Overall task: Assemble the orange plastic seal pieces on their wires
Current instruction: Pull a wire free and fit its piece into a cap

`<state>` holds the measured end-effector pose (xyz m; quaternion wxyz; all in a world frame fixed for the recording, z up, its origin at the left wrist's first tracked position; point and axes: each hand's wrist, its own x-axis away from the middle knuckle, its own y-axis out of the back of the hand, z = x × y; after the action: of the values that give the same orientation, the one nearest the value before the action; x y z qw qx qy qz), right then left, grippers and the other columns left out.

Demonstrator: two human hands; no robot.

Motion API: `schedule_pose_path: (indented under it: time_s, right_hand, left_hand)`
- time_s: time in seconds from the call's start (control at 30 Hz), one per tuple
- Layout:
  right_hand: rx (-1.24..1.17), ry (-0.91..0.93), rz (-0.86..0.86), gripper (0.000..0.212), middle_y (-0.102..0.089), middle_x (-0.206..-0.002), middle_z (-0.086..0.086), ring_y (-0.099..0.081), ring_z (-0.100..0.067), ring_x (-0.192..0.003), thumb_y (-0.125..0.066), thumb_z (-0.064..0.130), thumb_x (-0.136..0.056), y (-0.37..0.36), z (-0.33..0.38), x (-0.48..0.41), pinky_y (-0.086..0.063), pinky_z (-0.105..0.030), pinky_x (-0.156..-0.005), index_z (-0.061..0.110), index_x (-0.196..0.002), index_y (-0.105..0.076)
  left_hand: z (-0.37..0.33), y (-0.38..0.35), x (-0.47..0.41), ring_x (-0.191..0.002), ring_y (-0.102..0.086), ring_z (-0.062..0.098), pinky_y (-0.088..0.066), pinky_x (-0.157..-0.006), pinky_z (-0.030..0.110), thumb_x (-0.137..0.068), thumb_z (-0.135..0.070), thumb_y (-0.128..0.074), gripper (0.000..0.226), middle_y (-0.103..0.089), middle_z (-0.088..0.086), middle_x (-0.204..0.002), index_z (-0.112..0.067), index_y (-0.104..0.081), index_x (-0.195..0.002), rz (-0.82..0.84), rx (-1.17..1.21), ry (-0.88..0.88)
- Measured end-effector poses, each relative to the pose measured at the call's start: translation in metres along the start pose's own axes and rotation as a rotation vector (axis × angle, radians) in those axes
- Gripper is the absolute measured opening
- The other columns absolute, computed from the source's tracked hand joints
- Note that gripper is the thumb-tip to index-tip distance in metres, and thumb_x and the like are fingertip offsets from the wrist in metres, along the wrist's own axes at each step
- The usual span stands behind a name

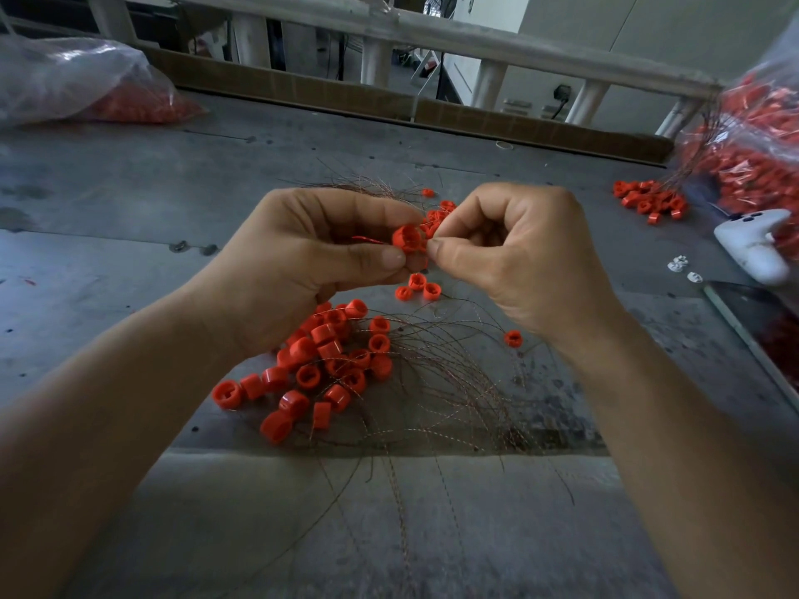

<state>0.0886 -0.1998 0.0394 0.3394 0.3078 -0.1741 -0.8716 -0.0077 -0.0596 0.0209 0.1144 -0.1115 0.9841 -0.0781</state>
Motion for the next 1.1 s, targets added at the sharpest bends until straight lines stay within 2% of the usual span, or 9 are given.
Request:
schedule_pose_path:
  time_s: [0.53, 0.7, 0.97, 1.1]
  right_hand:
    - [0.067, 0.04, 0.033, 0.017, -0.055, -0.052, 0.005, -0.052, 0.006, -0.042, -0.07, 0.001, -0.074, 0.0019, -0.0007, 0.0014, -0.035, -0.002, -0.042, 0.012, -0.065, -0.062]
    - [0.065, 0.031, 0.034, 0.017, -0.054, -0.05, 0.008, -0.051, 0.006, -0.041, -0.069, 0.0, -0.074, 0.0022, -0.0017, 0.0007, -0.034, -0.003, -0.042, 0.013, -0.064, -0.063]
    - [0.01, -0.022, 0.062, 0.018, -0.055, -0.049, 0.01, -0.05, 0.003, -0.043, -0.064, -0.001, -0.077, 0.0042, -0.0006, -0.0005, -0.036, -0.007, -0.042, 0.014, -0.066, -0.065]
    - [-0.128, -0.08, 0.071, 0.017, -0.052, -0.048, 0.009, -0.046, 0.003, -0.037, -0.063, -0.004, -0.078, 0.0038, 0.0017, 0.0002, -0.033, -0.006, -0.036, 0.011, -0.07, -0.062]
  left_hand:
    - [0.0016, 0.0017, 0.0002, -0.075, -0.071, 0.017, -0.055, -0.065, 0.019, -0.06, -0.005, -0.06, 0.028, -0.073, 0.007, -0.077, -0.011, -0.073, -0.085, 0.012, -0.026, 0.019]
    - [0.0004, -0.0002, 0.0006, -0.073, -0.07, 0.015, -0.054, -0.063, 0.018, -0.058, -0.008, -0.061, 0.026, -0.073, 0.005, -0.075, -0.015, -0.075, -0.079, 0.009, -0.046, -0.006]
    - [0.0017, 0.0012, 0.0, -0.072, -0.07, 0.014, -0.054, -0.064, 0.018, -0.061, -0.006, -0.064, 0.023, -0.072, 0.005, -0.074, -0.017, -0.075, -0.077, 0.026, -0.041, -0.04]
    - [0.0025, 0.0026, -0.0005, -0.074, -0.069, 0.014, -0.054, -0.065, 0.018, -0.059, -0.012, -0.066, 0.021, -0.072, 0.004, -0.076, -0.016, -0.075, -0.078, 0.049, -0.015, -0.074]
